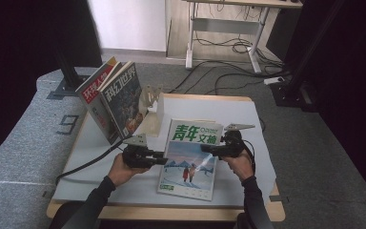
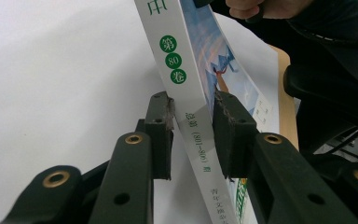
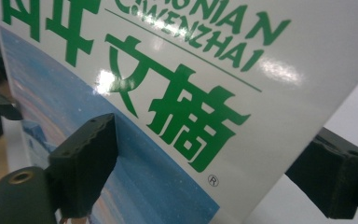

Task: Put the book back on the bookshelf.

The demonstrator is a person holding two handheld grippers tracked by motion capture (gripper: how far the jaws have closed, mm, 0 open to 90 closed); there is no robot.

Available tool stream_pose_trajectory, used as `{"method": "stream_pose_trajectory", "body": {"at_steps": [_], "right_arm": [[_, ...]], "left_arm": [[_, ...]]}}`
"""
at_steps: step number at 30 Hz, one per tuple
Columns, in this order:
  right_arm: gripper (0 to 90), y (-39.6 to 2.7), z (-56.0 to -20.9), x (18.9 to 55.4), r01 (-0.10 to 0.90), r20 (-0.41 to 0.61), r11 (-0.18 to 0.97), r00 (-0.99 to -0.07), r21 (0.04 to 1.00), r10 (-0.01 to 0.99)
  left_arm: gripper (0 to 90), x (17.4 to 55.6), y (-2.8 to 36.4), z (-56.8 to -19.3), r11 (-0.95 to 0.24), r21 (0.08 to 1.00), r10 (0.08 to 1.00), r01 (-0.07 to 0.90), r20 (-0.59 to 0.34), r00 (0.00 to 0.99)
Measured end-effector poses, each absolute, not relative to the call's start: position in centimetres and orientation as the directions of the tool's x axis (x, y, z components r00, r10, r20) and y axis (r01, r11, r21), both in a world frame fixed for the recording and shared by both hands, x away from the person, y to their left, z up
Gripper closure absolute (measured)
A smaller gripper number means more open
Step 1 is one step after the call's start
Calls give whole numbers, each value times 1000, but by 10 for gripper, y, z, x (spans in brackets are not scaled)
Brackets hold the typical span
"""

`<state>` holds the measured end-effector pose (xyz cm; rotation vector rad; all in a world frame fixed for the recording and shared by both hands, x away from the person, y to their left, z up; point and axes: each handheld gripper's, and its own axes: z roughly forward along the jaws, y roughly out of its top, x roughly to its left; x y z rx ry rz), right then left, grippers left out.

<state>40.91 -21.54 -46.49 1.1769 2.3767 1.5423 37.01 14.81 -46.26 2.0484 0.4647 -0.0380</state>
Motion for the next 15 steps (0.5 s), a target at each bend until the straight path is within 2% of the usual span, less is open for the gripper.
{"method": "stream_pose_trajectory", "body": {"at_steps": [5,8,10,13,15], "right_arm": [[392,-219,-461,408,561,336,191,-698,805,632],[585,-225,-458,408,565,353,157,-683,810,640],[682,-227,-456,407,561,360,141,-684,816,634],[784,-227,-451,403,537,341,144,-697,831,631],[818,-225,-446,401,521,322,150,-703,840,635]], "left_arm": [[691,371,148,-462,-434,833,306,342,-221,926],[691,372,149,-462,-434,832,307,344,-223,925],[689,373,149,-463,-435,830,308,348,-226,924],[688,374,149,-463,-433,827,311,358,-236,921],[688,375,149,-464,-431,826,310,362,-240,920]]}}
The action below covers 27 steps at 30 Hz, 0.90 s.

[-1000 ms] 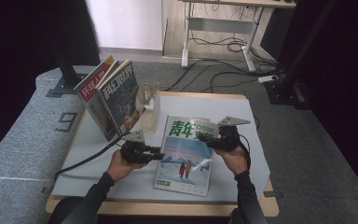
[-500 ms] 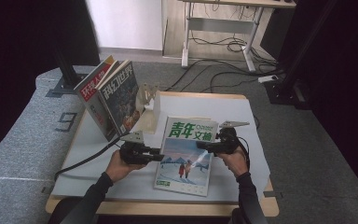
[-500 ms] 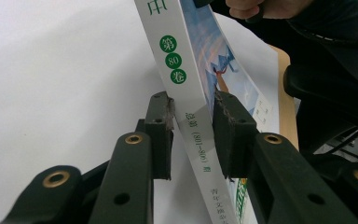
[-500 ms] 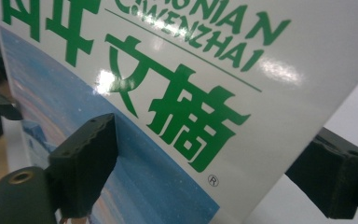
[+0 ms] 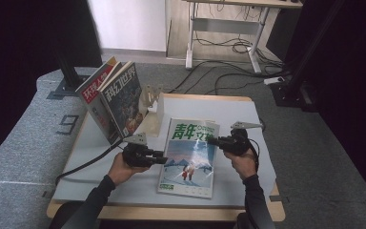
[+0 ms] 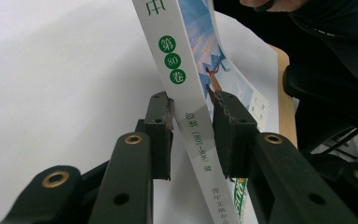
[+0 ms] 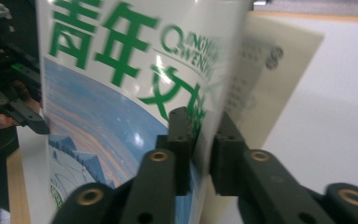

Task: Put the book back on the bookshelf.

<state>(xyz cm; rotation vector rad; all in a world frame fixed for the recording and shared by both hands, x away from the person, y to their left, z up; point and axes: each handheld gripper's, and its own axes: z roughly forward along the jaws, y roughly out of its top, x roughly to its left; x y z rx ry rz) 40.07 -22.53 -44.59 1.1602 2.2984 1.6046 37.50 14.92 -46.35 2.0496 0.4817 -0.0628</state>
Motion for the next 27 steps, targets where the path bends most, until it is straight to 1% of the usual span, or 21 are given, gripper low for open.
{"method": "stream_pose_trajectory", "body": {"at_steps": [8,12,19,22,27], "right_arm": [[845,-221,-436,395,474,266,171,-718,864,643],[847,-221,-429,394,452,255,160,-721,877,644],[846,-214,-397,389,363,182,157,-740,918,648],[845,-209,-392,383,331,142,185,-754,925,641],[845,-207,-393,376,309,145,172,-778,936,611]], "left_arm": [[688,376,151,-462,-425,833,309,355,-235,921],[694,377,151,-456,-414,850,341,327,-188,921],[711,379,148,-443,-403,879,396,255,-83,915],[706,378,150,-447,-411,877,413,248,-63,908],[694,376,153,-450,-410,879,426,242,-50,903]]}}
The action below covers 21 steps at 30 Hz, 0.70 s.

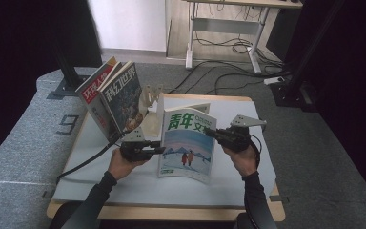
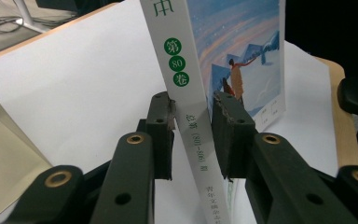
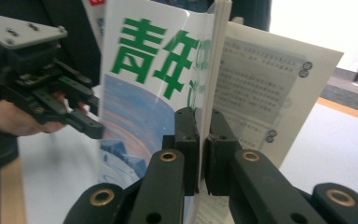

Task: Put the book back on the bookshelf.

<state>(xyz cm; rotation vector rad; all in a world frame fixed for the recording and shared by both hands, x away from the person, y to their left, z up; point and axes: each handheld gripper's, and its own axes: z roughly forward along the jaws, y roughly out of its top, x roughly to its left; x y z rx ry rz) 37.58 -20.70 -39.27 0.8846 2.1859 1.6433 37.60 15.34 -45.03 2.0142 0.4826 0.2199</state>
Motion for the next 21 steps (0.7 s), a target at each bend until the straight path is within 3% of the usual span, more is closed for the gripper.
{"method": "stream_pose_trajectory", "body": {"at_steps": [15,21], "right_arm": [[829,-211,-392,367,298,124,198,-787,934,604],[724,-208,-391,366,280,90,222,-785,934,613]], "left_arm": [[721,362,160,-448,-429,881,369,196,-27,929],[737,356,166,-449,-420,887,354,191,-34,935]]}}
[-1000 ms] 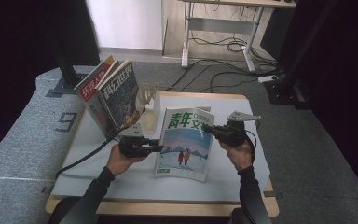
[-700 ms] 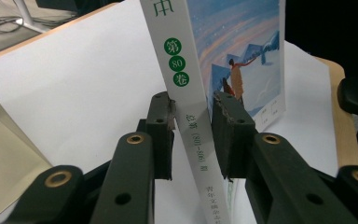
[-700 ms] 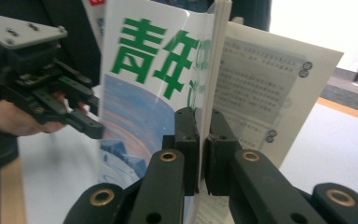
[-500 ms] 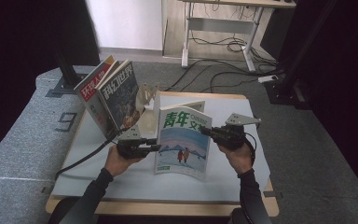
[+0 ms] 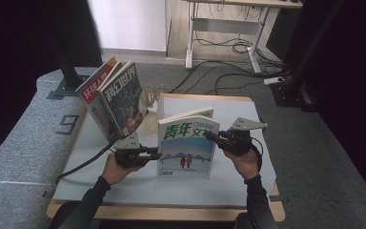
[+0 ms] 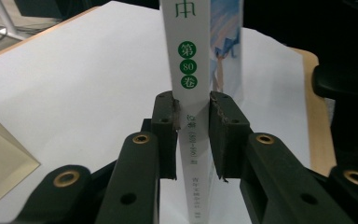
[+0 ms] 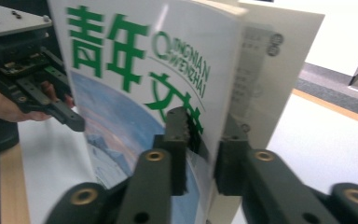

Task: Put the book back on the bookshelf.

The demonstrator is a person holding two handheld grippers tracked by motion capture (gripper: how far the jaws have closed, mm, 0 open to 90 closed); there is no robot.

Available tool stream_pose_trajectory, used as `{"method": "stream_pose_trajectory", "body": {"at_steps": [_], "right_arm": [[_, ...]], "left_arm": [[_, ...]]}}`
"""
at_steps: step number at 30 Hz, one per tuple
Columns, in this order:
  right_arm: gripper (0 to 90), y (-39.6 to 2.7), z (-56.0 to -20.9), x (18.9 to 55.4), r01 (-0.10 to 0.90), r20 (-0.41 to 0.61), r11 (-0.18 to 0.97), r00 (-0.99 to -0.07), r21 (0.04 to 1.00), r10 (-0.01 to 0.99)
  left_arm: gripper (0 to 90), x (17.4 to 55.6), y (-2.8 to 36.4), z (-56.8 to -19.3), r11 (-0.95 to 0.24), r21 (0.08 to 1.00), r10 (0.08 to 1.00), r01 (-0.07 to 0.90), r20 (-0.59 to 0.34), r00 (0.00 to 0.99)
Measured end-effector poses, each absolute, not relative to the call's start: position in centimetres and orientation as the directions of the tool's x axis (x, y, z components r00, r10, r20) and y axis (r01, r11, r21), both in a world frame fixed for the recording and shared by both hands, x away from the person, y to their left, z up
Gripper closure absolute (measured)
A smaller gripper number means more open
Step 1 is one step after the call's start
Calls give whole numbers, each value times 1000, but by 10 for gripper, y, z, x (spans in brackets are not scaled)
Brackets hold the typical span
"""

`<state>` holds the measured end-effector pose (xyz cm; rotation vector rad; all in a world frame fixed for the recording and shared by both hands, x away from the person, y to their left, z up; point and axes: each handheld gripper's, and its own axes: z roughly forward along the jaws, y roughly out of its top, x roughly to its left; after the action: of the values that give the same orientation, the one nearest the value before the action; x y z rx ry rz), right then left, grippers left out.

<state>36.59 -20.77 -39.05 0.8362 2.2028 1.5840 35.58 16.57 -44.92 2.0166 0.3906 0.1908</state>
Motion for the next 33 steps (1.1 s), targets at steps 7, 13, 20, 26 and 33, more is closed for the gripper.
{"method": "stream_pose_trajectory", "body": {"at_steps": [7,13,20,26,33], "right_arm": [[434,-210,-396,369,274,71,237,-780,932,622],[189,-211,-399,375,282,72,245,-780,928,622],[194,-203,-401,379,275,83,271,-827,922,555],[415,-199,-397,375,265,73,291,-841,919,536],[542,-209,-397,371,286,120,255,-847,924,518]], "left_arm": [[747,349,168,-449,-429,886,338,177,-24,941],[747,348,169,-449,-434,886,325,165,-17,946],[747,345,170,-448,-446,883,312,148,-2,950],[743,346,171,-447,-451,880,304,147,-3,953],[728,347,171,-446,-452,881,296,140,0,955]]}}
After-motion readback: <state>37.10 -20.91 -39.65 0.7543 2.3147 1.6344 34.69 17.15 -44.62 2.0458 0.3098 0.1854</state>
